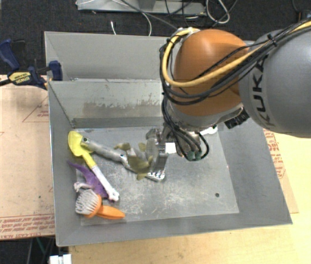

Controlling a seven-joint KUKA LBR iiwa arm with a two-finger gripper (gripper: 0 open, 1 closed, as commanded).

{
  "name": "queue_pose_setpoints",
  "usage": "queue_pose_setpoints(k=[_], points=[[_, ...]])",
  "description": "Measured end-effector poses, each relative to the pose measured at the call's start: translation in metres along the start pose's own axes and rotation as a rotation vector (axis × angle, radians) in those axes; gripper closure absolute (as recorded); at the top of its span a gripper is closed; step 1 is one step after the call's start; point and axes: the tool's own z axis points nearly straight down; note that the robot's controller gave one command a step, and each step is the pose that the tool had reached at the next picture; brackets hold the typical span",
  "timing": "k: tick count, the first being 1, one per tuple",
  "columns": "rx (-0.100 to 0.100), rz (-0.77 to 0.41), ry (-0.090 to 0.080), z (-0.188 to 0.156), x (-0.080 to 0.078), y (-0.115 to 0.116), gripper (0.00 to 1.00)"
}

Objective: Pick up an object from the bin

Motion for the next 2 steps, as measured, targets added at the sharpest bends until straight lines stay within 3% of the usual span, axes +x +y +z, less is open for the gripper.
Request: queue_pose_setpoints(k=[1,2], points=[[-0.001,-0.113,0.008,0.091,-0.008,0.019,1.0],[-0.002,-0.005,-0.005,0.053,-0.002,0.048,1.0]])
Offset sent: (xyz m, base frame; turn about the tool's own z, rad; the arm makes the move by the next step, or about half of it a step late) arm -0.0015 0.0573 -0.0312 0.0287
